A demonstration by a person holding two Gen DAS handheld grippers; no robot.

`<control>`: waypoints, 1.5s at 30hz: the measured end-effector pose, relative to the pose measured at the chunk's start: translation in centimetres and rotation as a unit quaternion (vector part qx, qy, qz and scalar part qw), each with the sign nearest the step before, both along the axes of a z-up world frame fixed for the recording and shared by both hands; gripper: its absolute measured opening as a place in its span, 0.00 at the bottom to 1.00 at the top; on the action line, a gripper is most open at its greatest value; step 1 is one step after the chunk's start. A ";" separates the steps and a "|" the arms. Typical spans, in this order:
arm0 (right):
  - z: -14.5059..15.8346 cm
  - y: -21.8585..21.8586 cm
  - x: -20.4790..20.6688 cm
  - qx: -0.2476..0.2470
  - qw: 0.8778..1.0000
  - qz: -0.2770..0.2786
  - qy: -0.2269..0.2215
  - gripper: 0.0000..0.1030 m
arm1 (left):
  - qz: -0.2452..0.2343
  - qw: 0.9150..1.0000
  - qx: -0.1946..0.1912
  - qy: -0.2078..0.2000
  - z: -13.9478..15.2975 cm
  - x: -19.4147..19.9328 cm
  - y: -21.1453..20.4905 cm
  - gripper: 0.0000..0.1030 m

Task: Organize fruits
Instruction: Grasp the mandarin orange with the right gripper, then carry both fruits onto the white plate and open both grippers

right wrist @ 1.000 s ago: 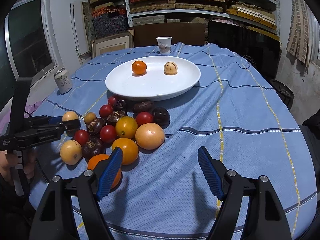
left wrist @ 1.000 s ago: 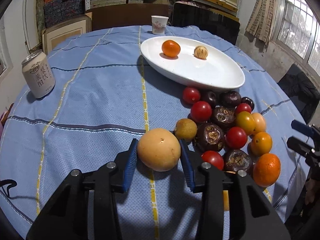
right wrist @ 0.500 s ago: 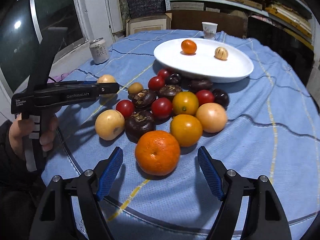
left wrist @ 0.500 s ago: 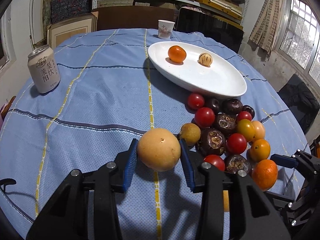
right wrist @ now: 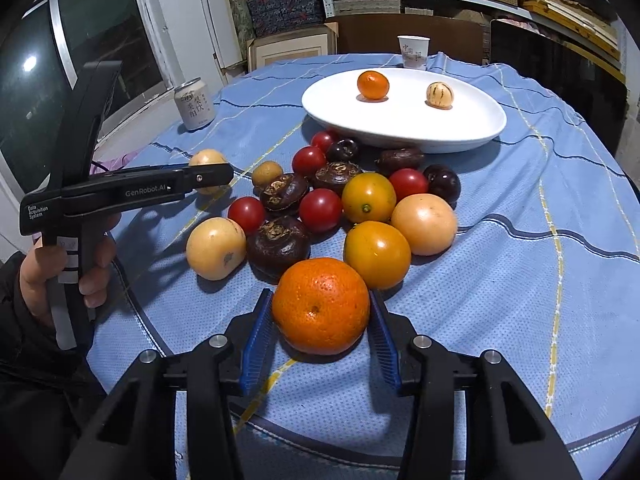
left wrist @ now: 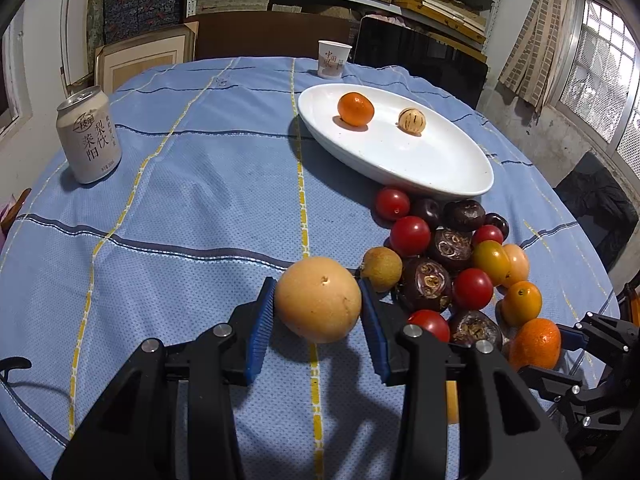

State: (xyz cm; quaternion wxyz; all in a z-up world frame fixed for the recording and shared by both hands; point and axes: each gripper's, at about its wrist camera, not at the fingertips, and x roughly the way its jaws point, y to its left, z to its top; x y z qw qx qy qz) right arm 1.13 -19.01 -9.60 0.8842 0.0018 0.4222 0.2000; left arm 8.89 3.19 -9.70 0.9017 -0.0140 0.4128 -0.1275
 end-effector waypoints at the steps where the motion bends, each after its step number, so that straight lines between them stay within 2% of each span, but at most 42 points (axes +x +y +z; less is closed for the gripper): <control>1: 0.1 -0.1 -0.1 0.001 1.000 -0.001 -0.002 0.46 | 0.000 1.000 0.000 -0.001 0.0 0.0 0.0 0.39; 21: 2.7 -2.9 -0.6 0.055 0.998 -0.006 -0.035 0.46 | -0.008 1.000 0.005 -0.021 1.2 -0.8 -0.2 0.39; 28: 4.8 -4.3 0.5 0.048 0.997 -0.023 -0.062 0.46 | -0.030 0.999 0.005 -0.046 3.9 -1.1 -1.2 0.39; 33: 7.6 -5.7 2.4 0.041 0.994 -0.037 -0.091 0.46 | -0.047 0.997 0.013 -0.062 6.3 0.2 -2.8 0.39; 39: 10.9 -7.1 6.6 0.035 0.992 -0.051 -0.113 0.46 | -0.063 0.994 0.019 -0.085 9.4 4.0 -5.5 0.39; 42: 11.3 -7.4 9.6 0.033 0.992 -0.053 -0.107 0.46 | -0.066 0.994 0.029 -0.080 9.3 6.7 -7.0 0.39; 45: 10.5 -7.2 13.1 0.019 0.993 -0.063 -0.094 0.46 | -0.064 0.996 0.035 -0.060 8.2 9.7 -8.2 0.39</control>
